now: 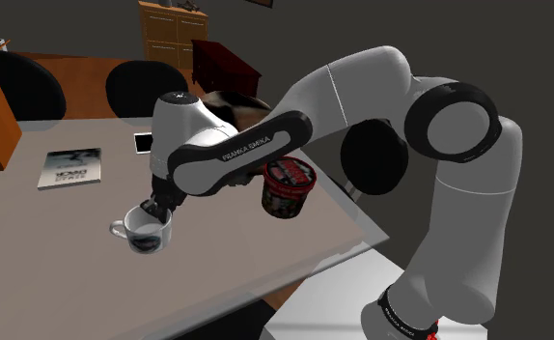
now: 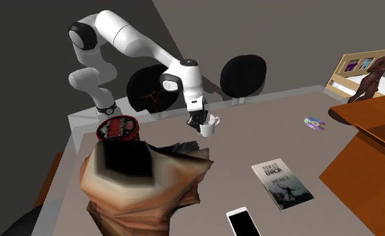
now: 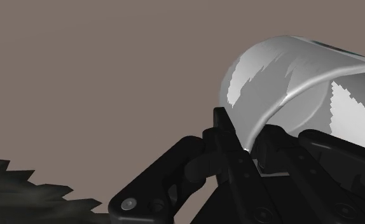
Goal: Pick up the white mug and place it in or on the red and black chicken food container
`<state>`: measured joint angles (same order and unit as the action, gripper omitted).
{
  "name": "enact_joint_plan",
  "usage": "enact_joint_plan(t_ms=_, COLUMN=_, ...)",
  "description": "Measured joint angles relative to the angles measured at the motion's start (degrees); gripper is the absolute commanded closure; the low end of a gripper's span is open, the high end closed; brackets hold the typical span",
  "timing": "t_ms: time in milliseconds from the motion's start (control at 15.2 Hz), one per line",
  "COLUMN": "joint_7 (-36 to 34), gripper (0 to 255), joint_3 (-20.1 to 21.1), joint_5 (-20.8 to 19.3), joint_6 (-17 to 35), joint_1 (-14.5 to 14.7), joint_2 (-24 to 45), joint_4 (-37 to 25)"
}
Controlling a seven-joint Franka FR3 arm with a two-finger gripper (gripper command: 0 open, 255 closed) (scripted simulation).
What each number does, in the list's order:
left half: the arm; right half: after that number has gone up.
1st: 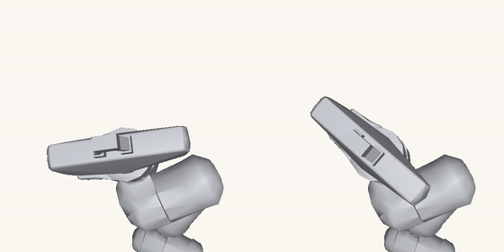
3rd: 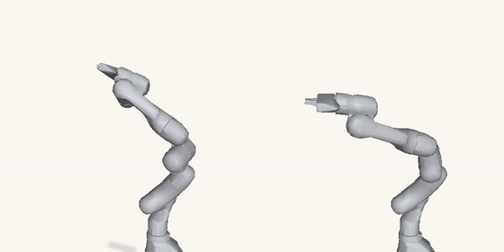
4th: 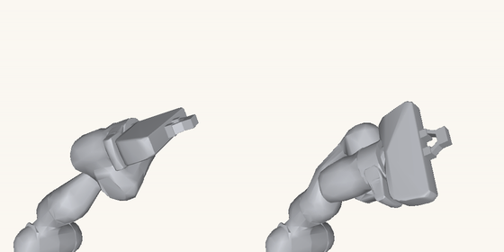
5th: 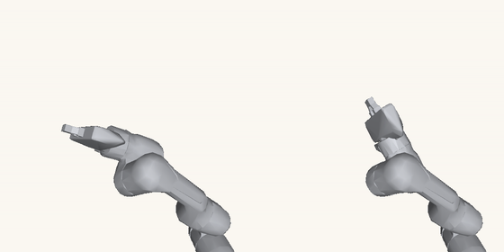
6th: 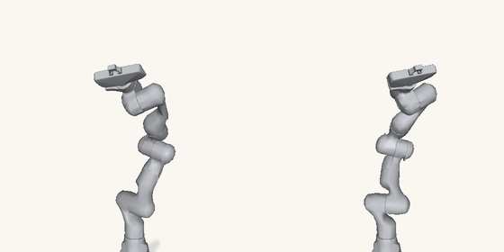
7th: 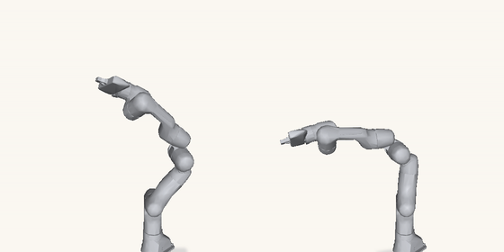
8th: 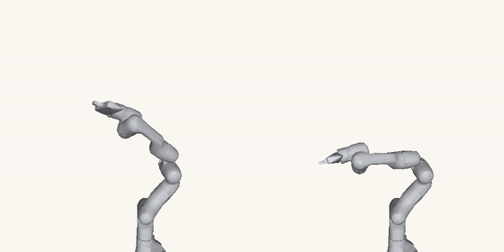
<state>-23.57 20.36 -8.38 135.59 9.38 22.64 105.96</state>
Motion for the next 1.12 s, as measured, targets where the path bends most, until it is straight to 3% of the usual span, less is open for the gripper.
enact_joint_plan(t_ms=1122, joint_7=1.59, gripper=255, joint_3=1.30, joint_5=2.79, joint_6=-10.84, joint_1=-0.84, joint_2=-5.46, joint_4=-5.74)
